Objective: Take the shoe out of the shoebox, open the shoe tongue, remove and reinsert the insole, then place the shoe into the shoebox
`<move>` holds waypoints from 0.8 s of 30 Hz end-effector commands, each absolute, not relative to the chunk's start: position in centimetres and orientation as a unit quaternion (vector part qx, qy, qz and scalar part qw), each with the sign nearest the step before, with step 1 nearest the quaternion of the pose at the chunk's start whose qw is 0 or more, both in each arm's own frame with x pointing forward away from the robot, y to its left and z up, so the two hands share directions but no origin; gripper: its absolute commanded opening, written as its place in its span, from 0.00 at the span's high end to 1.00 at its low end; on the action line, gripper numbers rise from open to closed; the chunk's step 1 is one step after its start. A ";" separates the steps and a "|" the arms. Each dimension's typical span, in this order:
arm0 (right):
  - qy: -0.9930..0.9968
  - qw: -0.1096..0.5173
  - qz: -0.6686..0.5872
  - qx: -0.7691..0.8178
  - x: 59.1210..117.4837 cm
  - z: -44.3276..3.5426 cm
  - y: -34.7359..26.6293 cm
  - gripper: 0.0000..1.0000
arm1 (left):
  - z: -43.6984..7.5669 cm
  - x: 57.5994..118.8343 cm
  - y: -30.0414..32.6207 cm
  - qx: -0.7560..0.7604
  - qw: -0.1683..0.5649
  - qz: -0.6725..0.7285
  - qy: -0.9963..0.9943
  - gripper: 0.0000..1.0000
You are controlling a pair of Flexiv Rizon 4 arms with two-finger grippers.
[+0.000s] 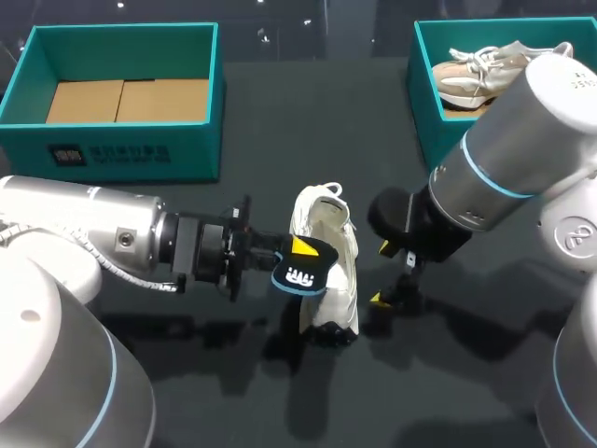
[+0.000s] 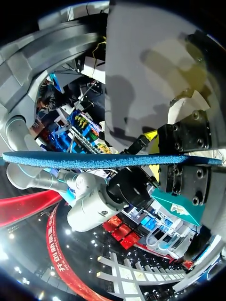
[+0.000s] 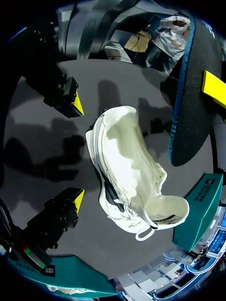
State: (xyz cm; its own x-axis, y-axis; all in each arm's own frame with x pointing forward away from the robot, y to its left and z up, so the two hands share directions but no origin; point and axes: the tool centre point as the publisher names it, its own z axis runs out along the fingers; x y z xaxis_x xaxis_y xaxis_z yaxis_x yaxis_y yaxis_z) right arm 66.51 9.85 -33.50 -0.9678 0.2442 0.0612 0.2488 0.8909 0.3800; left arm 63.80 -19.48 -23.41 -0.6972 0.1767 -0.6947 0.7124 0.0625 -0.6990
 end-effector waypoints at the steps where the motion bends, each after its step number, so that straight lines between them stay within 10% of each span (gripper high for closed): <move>1: -0.973 0.008 -0.194 -0.126 67.0 -34.5 10.8 0.00 | -23.9 64.2 -19.8 0.325 0.212 -0.605 0.695 1.00; 24: -0.974 0.003 -0.210 -0.087 66.8 -35.8 12.3 0.00 | -25.1 63.2 -20.0 0.328 0.195 -0.603 0.701 1.00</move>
State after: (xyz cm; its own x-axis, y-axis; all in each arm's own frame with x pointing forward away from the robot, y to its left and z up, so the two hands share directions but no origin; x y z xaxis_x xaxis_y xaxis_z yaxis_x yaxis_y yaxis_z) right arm 66.65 12.00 -35.45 -0.9852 0.1658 0.0436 0.1690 0.8960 0.4107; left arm 63.39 -19.93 -25.03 -0.7086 0.2240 -0.6691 0.6946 0.0547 -0.7173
